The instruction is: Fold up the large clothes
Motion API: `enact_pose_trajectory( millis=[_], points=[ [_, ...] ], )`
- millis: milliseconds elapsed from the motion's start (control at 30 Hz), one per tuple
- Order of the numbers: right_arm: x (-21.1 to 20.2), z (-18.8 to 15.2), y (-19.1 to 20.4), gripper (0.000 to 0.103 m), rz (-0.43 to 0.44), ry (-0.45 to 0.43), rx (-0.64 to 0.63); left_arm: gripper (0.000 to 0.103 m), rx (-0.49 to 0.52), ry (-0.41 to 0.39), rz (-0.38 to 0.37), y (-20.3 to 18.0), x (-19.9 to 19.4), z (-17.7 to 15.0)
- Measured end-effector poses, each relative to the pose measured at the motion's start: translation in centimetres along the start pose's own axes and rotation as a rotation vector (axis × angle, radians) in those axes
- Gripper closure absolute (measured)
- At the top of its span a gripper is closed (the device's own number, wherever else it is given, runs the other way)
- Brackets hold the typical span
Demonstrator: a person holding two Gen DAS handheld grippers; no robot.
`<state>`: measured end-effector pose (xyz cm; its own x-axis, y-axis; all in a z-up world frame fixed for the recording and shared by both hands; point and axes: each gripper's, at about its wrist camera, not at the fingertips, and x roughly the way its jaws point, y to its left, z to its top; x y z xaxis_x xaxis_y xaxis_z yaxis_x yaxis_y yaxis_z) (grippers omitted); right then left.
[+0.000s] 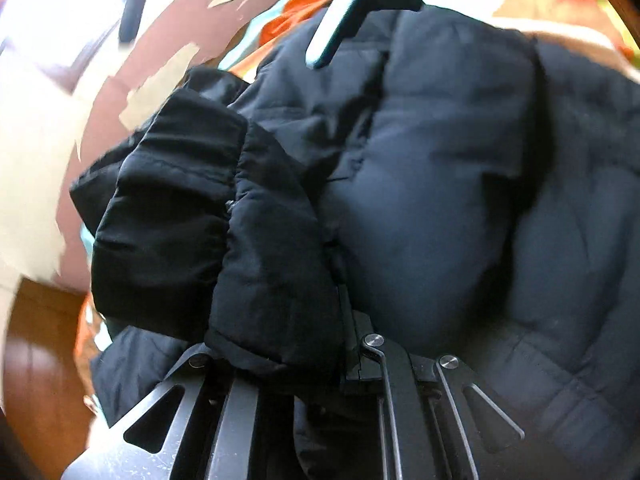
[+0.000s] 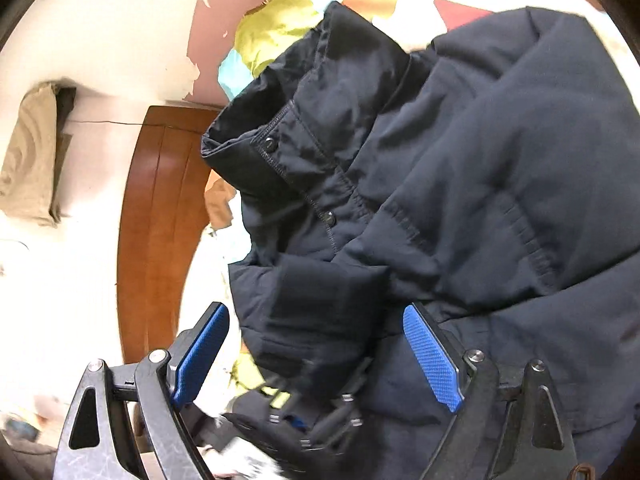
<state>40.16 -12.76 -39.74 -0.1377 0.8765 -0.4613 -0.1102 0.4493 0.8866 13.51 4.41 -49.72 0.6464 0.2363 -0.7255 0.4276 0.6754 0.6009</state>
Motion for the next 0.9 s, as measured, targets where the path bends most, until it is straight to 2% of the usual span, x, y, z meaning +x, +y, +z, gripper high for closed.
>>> enact_pose_trajectory(
  millis=[133,233,300,333,400,467,500,533,600,667,767,900],
  points=[
    [2.0,0.2,-0.8,0.014,-0.007,0.086,0.063,0.096,0.173,0.001,0.118,-2.2,1.3,0.2],
    [2.4,0.3,-0.2,0.014,0.013,0.093,0.062,0.096,0.254,0.007,0.176,-3.2,2.0,0.5],
    [3.1,0.3,0.5,0.019,-0.027,0.106,0.054,0.096,0.263,0.004,0.189,-3.2,2.2,0.7],
    [3.4,0.4,0.5,0.025,-0.057,0.117,0.054,0.095,0.246,0.004,0.184,-2.8,2.3,0.8],
    [4.2,0.4,0.1,0.080,-0.109,0.148,0.039,0.095,0.200,0.021,0.140,-2.2,2.3,0.7],
    [4.9,0.4,0.1,0.097,-0.163,0.163,-0.001,0.091,0.125,0.029,0.095,-0.7,2.0,0.6],
    [5.0,0.4,0.2,0.098,-0.182,0.166,-0.024,0.088,0.064,0.018,0.054,0.5,1.3,0.3],
    [4.9,0.4,0.3,0.099,-0.195,0.166,-0.046,0.082,0.005,0.014,0.020,1.6,0.7,0.0],
    [4.6,0.3,0.4,0.099,-0.205,0.153,-0.065,0.077,-0.092,0.001,-0.024,3.6,-0.6,-0.8],
    [3.8,0.2,0.6,0.099,-0.202,0.139,-0.086,0.067,-0.246,-0.024,-0.111,6.6,-2.4,-2.0],
    [1.7,0.0,1.3,0.099,-0.173,0.101,-0.120,0.066,-0.443,-0.059,-0.214,10.4,-4.5,-3.1],
    [-2.4,-0.2,1.3,0.099,-0.114,0.024,-0.145,0.065,-0.697,-0.054,-0.270,15.0,-5.4,-3.5]
  ],
)
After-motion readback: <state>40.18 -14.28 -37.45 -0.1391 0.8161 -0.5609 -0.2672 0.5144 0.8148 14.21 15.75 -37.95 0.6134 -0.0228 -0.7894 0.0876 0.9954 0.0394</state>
